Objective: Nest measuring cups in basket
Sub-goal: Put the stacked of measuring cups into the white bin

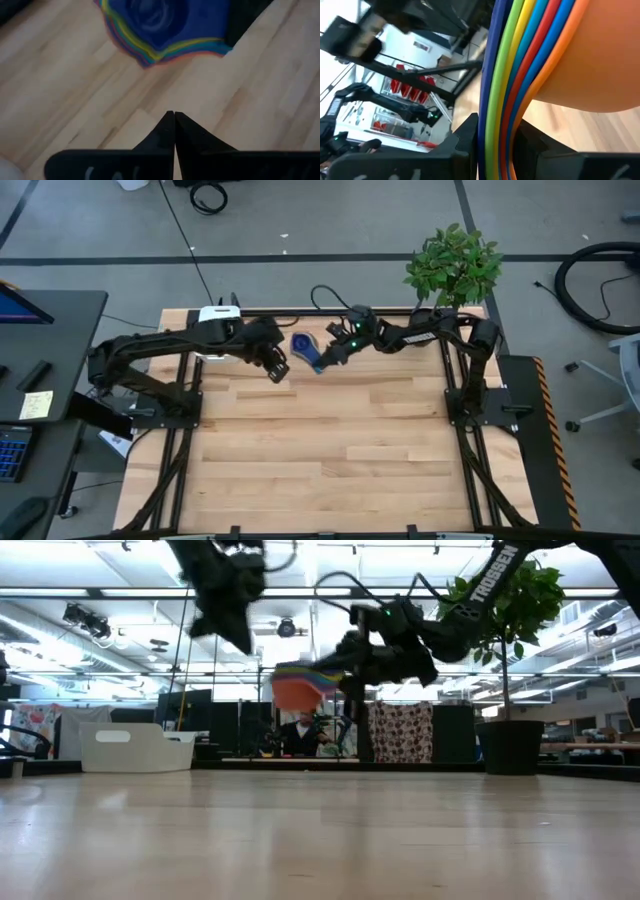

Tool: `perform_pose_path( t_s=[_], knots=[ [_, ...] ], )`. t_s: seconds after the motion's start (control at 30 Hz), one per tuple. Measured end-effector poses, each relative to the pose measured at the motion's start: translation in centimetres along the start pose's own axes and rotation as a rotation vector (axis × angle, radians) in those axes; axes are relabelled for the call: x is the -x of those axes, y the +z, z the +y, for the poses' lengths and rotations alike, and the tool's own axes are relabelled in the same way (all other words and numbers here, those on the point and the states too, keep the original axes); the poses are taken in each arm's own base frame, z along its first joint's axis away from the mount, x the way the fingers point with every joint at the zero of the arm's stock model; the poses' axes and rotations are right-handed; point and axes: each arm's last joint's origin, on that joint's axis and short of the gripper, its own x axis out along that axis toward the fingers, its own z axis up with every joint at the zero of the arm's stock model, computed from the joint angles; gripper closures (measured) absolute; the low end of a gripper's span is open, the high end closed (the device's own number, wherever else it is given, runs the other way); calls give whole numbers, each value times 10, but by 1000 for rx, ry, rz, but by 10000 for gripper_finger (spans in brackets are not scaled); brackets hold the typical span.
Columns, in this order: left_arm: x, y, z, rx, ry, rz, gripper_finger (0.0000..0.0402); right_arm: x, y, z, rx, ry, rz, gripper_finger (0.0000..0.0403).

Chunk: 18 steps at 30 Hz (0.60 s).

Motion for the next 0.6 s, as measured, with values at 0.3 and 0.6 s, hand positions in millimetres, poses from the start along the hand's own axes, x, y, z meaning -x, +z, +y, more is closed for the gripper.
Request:
perform_pose_path(
  t_s=[0.3, 0.6],
  knots=[
    [41, -10, 6, 57, 25, -77, 393, -11, 62, 45, 114, -17, 26, 316],
    [70, -23, 17, 73, 89, -133, 393, -7, 101, 80, 168, -74, -23, 316]
  ],
)
